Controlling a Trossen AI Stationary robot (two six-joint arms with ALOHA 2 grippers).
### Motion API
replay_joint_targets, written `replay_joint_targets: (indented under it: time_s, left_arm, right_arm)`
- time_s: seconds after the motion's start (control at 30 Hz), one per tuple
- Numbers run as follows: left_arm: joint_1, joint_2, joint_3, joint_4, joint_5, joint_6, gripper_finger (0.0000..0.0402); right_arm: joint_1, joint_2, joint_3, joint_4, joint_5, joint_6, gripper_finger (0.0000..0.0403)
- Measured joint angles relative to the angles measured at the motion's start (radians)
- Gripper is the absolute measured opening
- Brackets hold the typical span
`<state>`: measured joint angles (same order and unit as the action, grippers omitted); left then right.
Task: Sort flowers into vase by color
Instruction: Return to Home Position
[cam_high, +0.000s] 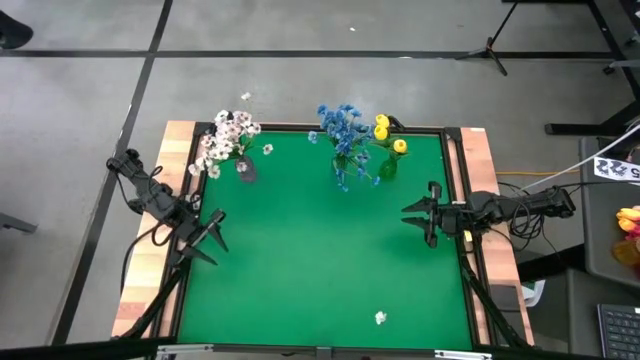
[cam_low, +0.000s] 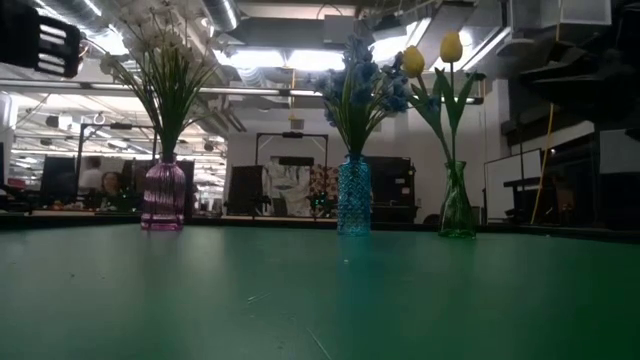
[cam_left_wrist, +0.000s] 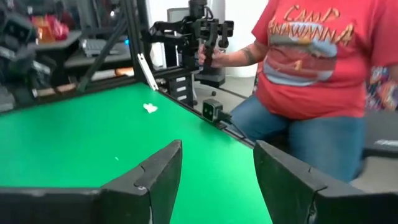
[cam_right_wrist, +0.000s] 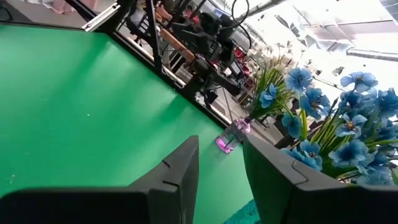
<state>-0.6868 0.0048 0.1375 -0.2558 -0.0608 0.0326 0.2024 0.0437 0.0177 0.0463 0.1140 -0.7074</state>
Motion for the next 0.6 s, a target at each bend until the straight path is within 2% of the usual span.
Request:
replay_joint_targets:
  time_s: [0.17,0.6]
  left_arm:
    - [0.000,0.000,0.000,0.000,0.000,-0.101,0.0195]
    - [0.000,0.000,0.000,0.000,-0.001,-0.104,0.0195]
  right_arm:
    - [0.000,0.000,0.000,0.000,0.000,-0.004,0.0127]
    - [0.000,0.000,0.000,-0.002,0.001,-0.005,0.0127]
